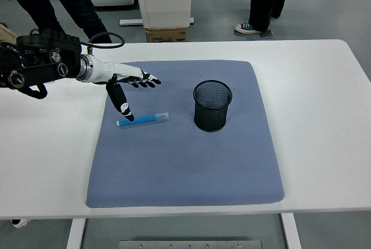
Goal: Left hand places marker in pen holder
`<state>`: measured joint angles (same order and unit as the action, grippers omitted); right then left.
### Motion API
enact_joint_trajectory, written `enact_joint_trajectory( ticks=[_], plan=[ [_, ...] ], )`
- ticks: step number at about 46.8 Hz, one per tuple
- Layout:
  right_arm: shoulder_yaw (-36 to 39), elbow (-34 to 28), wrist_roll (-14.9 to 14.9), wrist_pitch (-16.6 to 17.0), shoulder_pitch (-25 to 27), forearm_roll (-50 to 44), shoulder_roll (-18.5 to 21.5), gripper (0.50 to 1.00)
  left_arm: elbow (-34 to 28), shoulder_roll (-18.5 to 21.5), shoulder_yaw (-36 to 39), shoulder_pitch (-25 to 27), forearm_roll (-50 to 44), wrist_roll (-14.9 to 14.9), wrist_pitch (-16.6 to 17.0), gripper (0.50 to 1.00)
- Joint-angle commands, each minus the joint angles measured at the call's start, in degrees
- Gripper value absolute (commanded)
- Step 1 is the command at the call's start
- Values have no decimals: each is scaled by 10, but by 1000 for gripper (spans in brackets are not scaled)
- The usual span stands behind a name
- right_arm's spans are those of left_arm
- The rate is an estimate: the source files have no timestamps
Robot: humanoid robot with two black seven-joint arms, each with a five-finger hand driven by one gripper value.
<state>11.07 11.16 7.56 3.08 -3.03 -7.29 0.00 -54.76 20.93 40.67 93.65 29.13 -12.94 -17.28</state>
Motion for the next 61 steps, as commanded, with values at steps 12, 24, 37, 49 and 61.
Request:
enact_joint_trajectory(
  ticks=[12, 24, 37, 49, 61],
  plan=[
    [0, 0, 0, 0, -1, 0, 0, 1000, 0, -36, 56, 7, 8, 24, -1, 1000],
    [0, 0, 0, 0, -1, 0, 0, 1000, 0, -58, 55, 12, 8, 24, 3, 1000],
    [0, 0, 0, 0, 0, 0, 0, 1000, 1, -65, 55, 27, 8, 24, -3, 1000],
    [0, 0, 0, 0, -1, 0, 0, 1000, 0, -72, 55, 39, 8, 24, -38, 1000],
    [0, 0, 0, 0, 0, 0, 0, 1000, 1, -78, 56, 40, 8, 26, -51, 1000]
  ],
)
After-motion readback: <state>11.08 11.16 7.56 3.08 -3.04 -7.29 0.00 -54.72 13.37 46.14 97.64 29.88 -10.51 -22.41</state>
